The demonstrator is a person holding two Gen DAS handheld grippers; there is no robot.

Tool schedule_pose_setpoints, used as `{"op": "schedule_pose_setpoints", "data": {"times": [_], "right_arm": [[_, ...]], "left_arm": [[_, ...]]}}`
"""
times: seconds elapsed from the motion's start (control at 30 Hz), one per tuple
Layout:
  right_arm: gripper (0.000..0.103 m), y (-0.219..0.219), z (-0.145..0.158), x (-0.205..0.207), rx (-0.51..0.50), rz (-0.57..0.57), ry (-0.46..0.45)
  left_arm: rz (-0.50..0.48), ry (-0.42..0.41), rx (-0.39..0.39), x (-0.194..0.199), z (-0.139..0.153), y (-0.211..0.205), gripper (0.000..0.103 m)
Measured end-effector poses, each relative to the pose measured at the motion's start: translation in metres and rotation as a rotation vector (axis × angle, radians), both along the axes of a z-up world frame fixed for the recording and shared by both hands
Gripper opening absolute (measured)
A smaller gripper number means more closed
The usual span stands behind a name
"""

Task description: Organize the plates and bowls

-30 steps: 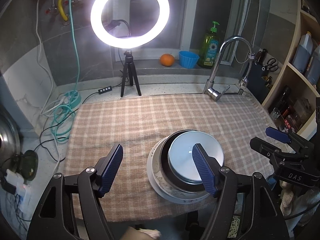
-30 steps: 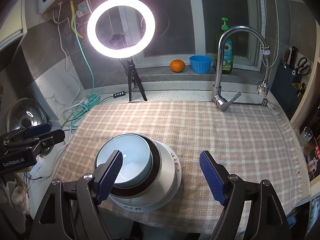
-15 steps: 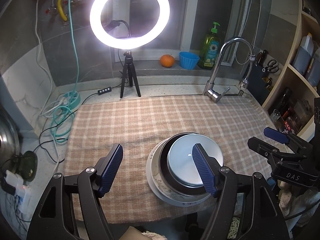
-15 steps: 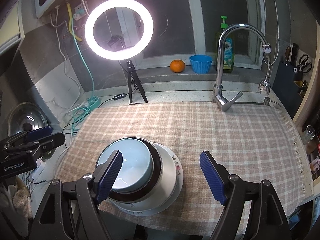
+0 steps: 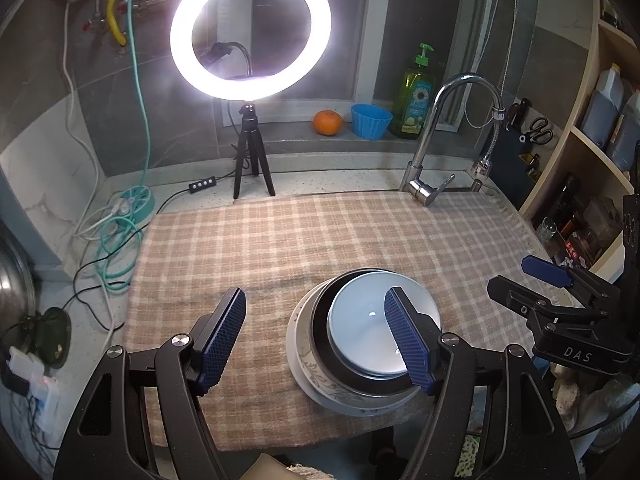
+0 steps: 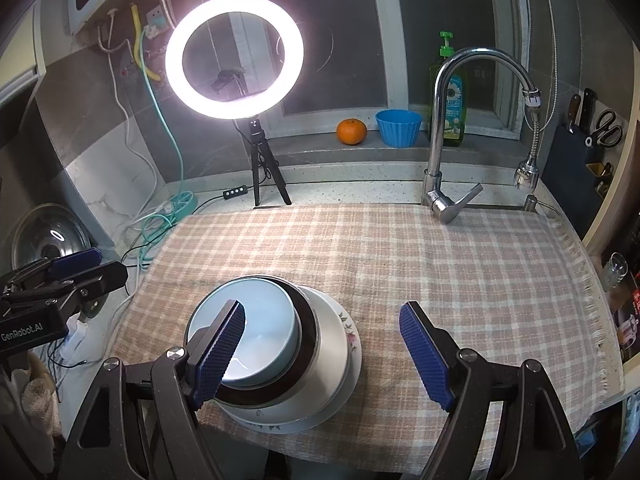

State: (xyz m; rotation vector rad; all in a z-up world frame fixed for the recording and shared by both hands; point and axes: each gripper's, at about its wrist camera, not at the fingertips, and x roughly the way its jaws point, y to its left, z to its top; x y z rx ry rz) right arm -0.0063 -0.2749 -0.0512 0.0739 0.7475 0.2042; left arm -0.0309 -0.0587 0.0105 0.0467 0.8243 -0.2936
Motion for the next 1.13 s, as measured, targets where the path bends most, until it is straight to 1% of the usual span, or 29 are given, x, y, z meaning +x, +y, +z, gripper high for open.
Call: {"op": "schedule_pose_setpoints", "data": {"times": [0.43,1.13], "right_arm": [[0.076,-0.0006,0.0001,0.0019,-0.004,0.003,0.000],[0.076,0.0034,-0.0046,0.0090,-0.007,0.018,0.020]], "left_arm": [[-0.010,-0.007,0.004,0.0009,0.0016,-0.0044,0.072],[-0.002,0.023,-0.002,0.0054,-0.0058,-0.0025,0.072]]}}
